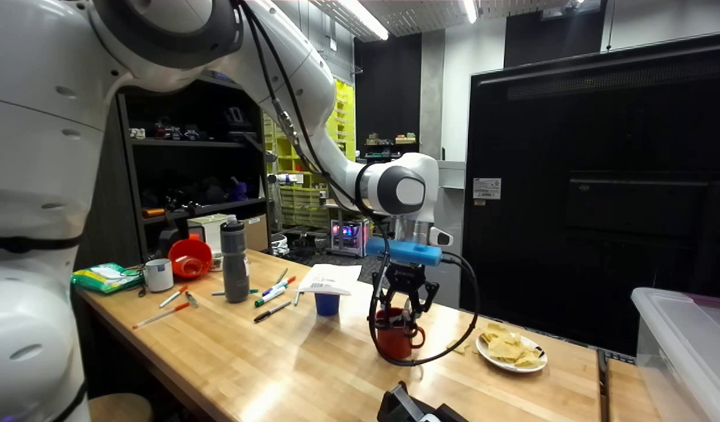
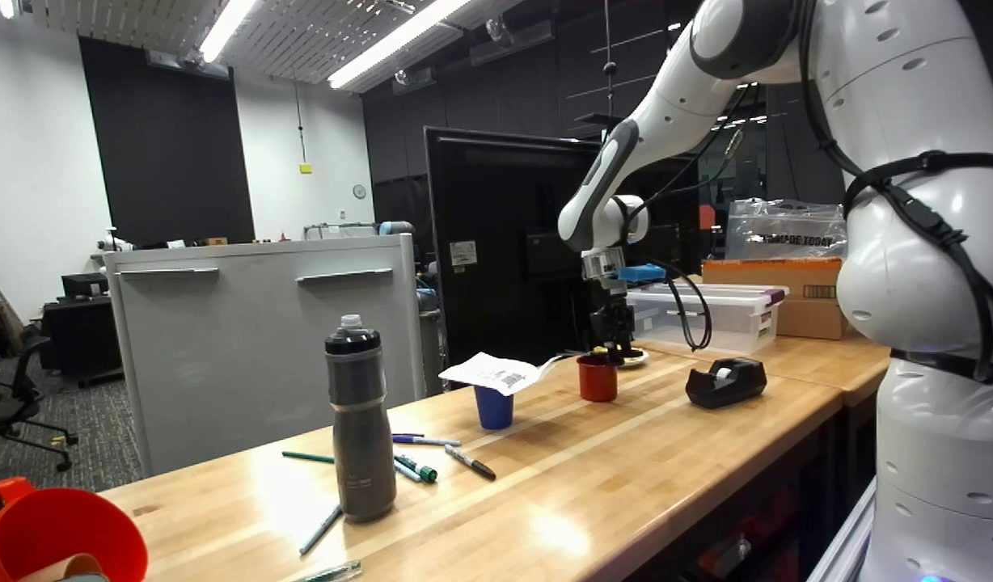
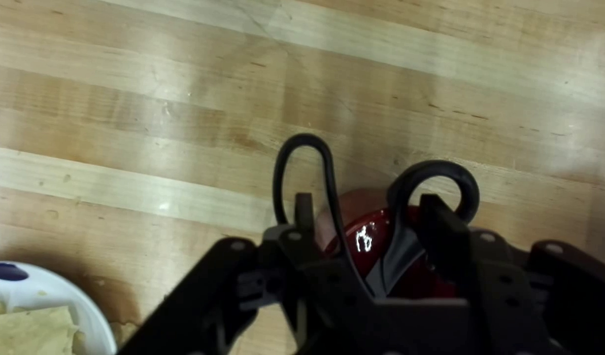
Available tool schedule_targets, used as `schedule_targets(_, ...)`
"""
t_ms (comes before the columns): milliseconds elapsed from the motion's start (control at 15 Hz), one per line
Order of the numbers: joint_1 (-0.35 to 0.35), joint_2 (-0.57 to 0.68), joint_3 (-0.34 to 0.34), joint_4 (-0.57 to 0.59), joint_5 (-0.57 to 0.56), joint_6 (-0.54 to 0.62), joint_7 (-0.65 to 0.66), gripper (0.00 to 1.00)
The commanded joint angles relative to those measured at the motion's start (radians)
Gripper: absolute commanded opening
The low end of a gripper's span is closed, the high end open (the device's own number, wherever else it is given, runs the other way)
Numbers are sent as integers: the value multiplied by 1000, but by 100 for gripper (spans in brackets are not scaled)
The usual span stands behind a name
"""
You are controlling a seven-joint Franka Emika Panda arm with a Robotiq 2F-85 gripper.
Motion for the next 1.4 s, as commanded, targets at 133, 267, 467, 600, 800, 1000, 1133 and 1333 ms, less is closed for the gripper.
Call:
schedule_targets(133, -3, -8, 6, -4, -4, -12, 13, 57)
schedule_targets(267, -4, -16, 5, -7, -5, -12, 14, 58)
schedule_targets(467, -4, -23, 4, -10, -6, -13, 15, 58)
schedule_targets(600, -3, -26, 4, -13, -8, -12, 17, 58)
schedule_targets(800, -5, -36, 4, -18, -5, -10, 12, 59)
schedule_targets(1000, -7, -50, 4, -22, 2, -10, 4, 79)
schedule_targets(1133, -8, -55, 3, -20, 3, -11, 4, 88)
schedule_targets(1333, -4, -60, 2, -24, -3, -7, 9, 79)
